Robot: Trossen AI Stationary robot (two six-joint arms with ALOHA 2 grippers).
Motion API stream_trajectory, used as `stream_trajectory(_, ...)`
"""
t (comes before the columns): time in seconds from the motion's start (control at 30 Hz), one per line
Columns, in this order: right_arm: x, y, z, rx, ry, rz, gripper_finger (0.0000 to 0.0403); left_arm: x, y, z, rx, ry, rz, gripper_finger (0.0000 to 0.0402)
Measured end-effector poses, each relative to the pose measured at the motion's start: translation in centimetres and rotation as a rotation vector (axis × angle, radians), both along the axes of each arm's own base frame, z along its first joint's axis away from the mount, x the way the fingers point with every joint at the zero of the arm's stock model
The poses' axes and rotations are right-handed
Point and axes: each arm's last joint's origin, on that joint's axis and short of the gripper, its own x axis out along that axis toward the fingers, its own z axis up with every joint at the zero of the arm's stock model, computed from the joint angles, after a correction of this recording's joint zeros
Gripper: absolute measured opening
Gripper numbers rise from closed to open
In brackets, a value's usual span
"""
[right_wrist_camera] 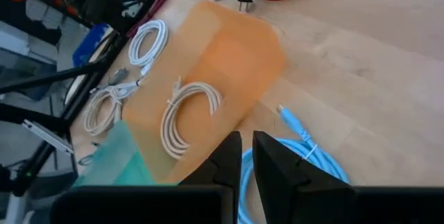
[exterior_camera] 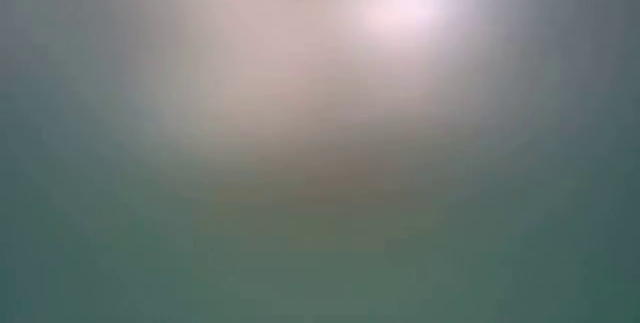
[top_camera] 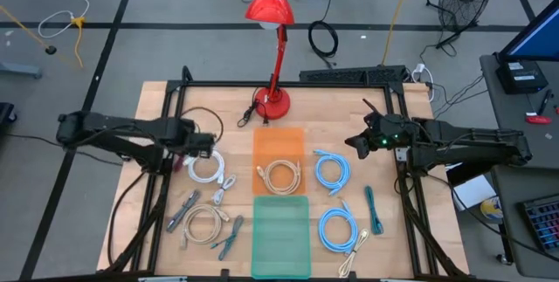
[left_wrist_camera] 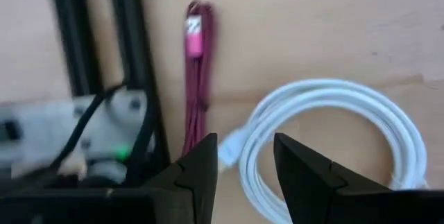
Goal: Sort cables
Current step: Put the pink charger cable into the blue bin
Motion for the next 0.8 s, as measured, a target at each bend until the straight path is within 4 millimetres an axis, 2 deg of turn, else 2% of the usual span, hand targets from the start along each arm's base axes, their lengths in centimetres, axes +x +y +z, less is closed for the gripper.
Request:
stream_trajectory(0.13,0.0,-0.1,0.0,-0.003,0.000,0.003,0.0029,0.1,1.8,-1.5,-0.016,-0.011,-0.088,0.0145)
stream_trajectory(0.3,0.0,0.0,0.0,0.008,-0.006,0.019,0.0029,-1.3,3.8,-3.1,-0.045,0.060,-0.097,0.0145)
stream_trajectory(0.43,0.1,0.0,0.1,0.014,-0.017,0.014,0.0029,-1.7,5.4,-3.3,-0.061,0.039,-0.082,0.0145)
stream_trajectory(0.6,0.1,0.0,0.1,0.028,-0.019,0.005,0.0029,-2.1,5.9,-3.4,-0.100,0.043,-0.033,0.0145)
stream_trajectory(0.8,0.1,0.0,0.1,0.027,-0.019,0.004,0.0029,-1.8,6.1,-4.1,-0.107,0.081,0.056,0.0145)
